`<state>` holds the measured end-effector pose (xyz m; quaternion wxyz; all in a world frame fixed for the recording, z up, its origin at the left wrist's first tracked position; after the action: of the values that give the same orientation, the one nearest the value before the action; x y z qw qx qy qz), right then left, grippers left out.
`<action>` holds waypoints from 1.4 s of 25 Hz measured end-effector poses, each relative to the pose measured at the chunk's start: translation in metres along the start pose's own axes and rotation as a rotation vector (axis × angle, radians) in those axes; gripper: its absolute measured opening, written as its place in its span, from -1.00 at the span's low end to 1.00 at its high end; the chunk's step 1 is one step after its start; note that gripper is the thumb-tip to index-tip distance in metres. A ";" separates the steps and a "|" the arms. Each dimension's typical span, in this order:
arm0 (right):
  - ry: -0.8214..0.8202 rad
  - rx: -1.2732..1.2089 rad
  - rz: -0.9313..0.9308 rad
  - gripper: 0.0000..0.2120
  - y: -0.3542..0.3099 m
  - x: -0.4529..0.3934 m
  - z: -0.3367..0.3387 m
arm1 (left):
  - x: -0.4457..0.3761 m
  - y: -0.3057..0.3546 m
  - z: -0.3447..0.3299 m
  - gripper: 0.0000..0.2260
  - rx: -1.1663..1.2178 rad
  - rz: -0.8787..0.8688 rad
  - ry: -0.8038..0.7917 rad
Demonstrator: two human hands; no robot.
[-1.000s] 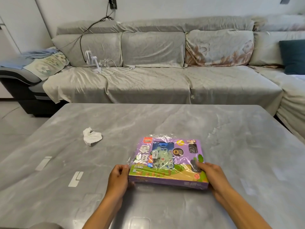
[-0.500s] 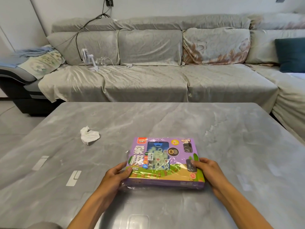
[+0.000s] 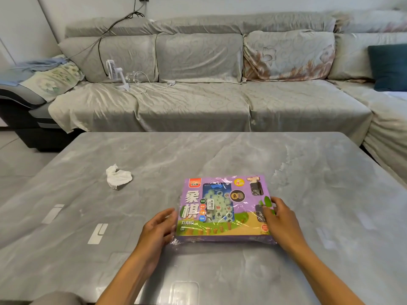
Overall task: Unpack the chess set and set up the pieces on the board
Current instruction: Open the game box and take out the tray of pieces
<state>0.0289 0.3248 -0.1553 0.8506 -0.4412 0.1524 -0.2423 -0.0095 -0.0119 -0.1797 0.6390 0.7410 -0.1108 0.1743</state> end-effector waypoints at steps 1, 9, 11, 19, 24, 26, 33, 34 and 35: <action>0.003 -0.016 -0.013 -0.79 0.003 0.000 -0.001 | 0.001 0.000 -0.002 -0.75 0.018 0.009 -0.016; 0.067 -0.090 -0.058 -0.79 0.008 0.002 0.003 | 0.004 -0.007 -0.005 -0.73 -0.234 -0.022 0.031; 0.071 -0.085 -0.067 -0.78 0.010 0.000 0.005 | 0.008 -0.005 -0.004 -0.82 -0.206 -0.046 0.026; 0.070 -0.148 -0.182 -0.84 0.017 -0.007 0.004 | 0.008 0.006 0.023 -0.92 -0.202 -0.084 0.191; 0.072 -0.048 -0.194 -0.76 0.018 -0.008 0.003 | 0.006 0.003 0.011 -0.85 -0.223 -0.124 0.206; 0.104 -0.038 -0.204 -0.74 0.019 -0.010 0.006 | 0.011 0.001 0.014 -0.88 -0.214 -0.135 0.251; 0.246 -0.353 -0.363 -0.71 0.042 -0.027 0.035 | 0.009 0.005 0.049 -0.84 -0.216 -0.060 0.338; 0.233 -0.411 -0.380 -0.70 0.043 -0.027 0.032 | 0.010 0.010 0.043 -0.77 -0.243 -0.063 0.283; 0.220 -0.448 -0.392 -0.70 0.044 -0.024 0.028 | 0.011 0.019 0.040 -0.69 -0.252 -0.096 0.244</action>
<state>0.0344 0.3787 -0.1743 0.6477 -0.6095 0.2051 -0.4086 -0.0018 -0.0538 -0.1624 0.7431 0.6329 -0.0179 0.2167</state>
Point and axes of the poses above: each hand's wrist, its own x-axis away from the middle knuckle, its own z-axis out of the back of the hand, y = z × x, the point moved 9 cm from there along -x, towards the middle knuckle, and after that the axes turned 7 degrees about y, right-handed, at the moved point
